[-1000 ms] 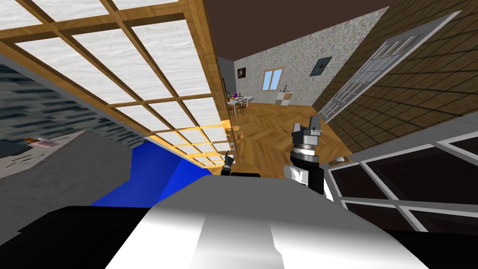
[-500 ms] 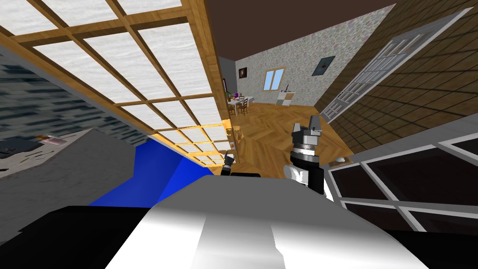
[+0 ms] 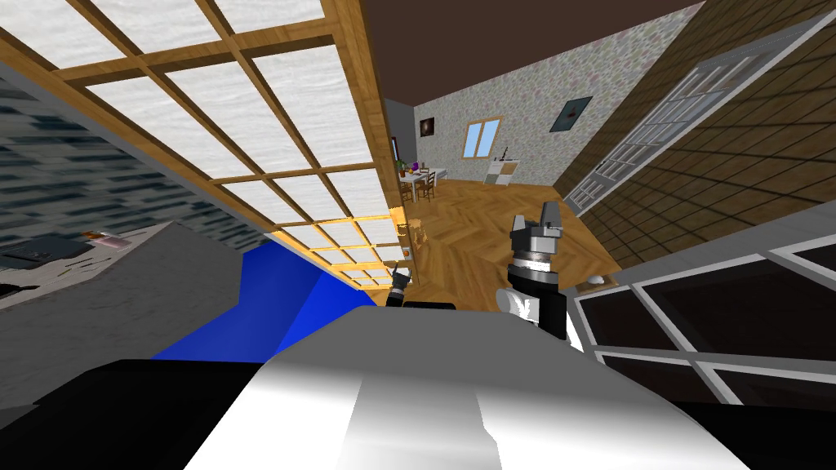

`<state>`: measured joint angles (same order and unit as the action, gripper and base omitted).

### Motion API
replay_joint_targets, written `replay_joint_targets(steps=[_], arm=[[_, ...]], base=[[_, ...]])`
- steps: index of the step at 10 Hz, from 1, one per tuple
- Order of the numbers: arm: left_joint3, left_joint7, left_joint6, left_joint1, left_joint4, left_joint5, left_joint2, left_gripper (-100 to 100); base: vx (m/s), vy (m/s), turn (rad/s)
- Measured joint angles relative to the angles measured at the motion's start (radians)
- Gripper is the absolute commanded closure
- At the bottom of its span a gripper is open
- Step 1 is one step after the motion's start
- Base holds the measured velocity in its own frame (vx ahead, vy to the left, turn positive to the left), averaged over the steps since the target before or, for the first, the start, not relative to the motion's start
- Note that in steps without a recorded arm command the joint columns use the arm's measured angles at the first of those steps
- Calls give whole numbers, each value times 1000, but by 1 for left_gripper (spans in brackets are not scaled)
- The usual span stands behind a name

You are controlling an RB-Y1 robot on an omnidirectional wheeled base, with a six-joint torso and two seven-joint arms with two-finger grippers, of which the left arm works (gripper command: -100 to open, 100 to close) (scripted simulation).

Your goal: Push the door open

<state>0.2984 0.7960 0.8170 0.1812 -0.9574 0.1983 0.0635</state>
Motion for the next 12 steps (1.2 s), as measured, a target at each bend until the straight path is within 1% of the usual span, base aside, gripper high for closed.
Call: replay_joint_targets(steps=[12], arm=[[1, 307, -13, 6, -13, 28, -9, -100]], base=[[-22, -14, 32]])
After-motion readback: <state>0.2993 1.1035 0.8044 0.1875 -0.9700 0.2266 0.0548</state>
